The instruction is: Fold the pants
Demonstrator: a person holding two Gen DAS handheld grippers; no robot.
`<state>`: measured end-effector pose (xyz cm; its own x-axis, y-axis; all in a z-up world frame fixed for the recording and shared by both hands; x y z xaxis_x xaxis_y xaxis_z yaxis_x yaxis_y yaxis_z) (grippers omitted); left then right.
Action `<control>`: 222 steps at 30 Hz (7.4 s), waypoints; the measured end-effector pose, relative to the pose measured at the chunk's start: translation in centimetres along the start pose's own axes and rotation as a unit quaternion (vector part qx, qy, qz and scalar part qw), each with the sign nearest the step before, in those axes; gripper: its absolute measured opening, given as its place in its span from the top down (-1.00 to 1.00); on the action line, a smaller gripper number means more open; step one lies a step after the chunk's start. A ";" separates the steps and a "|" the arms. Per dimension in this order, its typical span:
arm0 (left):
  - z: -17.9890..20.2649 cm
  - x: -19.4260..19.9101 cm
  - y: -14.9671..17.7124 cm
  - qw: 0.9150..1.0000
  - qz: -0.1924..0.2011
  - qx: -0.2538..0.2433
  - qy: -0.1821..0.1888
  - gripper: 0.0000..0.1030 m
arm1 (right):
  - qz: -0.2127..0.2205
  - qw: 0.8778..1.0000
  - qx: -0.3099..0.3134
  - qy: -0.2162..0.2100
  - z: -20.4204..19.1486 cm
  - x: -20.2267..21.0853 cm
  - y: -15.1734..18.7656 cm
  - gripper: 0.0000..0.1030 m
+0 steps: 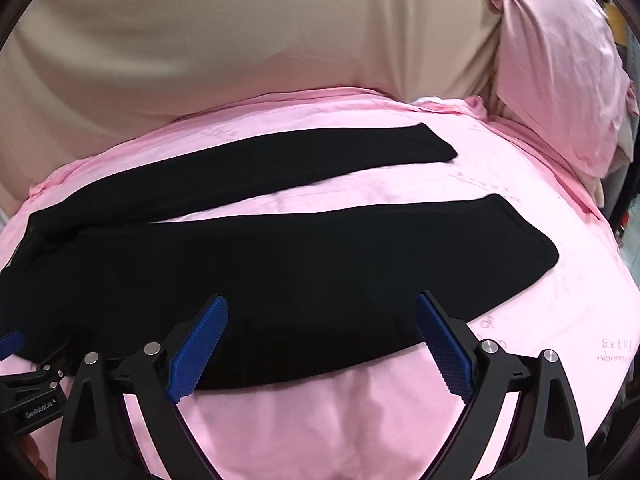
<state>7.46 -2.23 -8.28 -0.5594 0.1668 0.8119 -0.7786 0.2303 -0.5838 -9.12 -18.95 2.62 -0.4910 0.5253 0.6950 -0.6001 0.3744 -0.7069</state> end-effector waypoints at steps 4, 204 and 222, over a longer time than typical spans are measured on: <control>0.3 -0.6 -0.5 1.000 -0.001 -0.004 0.005 -0.86 | 0.002 1.000 0.018 0.007 -0.3 -0.3 -0.1 -0.79; -43.4 3.6 5.6 0.861 0.013 0.486 0.153 0.57 | -0.098 0.968 -0.181 -0.141 17.0 -12.8 -3.1 -0.32; -43.6 5.1 6.3 0.868 -0.019 0.473 0.148 0.77 | -0.143 0.960 -0.213 -0.109 20.1 -10.5 0.8 0.86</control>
<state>12.10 41.90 -7.91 -0.5390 0.4477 0.7135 -0.7586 -0.6261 -0.1802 -17.10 -39.49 -2.56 -0.4933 0.1988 0.8468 -0.4409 0.7821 -0.4404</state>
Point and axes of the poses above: each gripper's, at about its wrist camera, not at the fingertips, and x roughly against the way its jaws point, z to its right, y to its underside, the point moved 6 cm from there along -x, roughly the way its jaws point, and after that the axes turned 11 degrees about y, right-handed, at the moved point
